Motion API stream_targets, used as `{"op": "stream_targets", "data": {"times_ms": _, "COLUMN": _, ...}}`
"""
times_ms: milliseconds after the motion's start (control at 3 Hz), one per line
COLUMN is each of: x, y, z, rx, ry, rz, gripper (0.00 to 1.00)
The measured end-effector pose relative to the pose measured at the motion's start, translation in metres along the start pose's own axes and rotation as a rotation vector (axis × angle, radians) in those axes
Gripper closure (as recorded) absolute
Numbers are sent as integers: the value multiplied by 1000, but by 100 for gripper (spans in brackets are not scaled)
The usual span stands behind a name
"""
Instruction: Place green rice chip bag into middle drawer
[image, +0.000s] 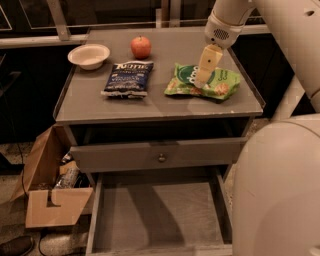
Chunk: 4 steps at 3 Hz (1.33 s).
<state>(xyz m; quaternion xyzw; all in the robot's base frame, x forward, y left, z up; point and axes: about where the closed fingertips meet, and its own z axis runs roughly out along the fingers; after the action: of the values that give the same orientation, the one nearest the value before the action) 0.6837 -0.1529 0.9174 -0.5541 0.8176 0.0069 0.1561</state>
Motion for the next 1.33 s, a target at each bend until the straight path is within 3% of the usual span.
{"op": "stream_targets", "data": {"times_ms": 667, "x": 6, "y": -29, "z": 20, "rx": 13, "ry": 22, "rz": 22, "gripper": 0}}
{"op": "stream_targets", "data": {"times_ms": 1333, "x": 12, "y": -38, "z": 44, "rx": -7, "ry": 43, "rz": 36, "gripper": 0}}
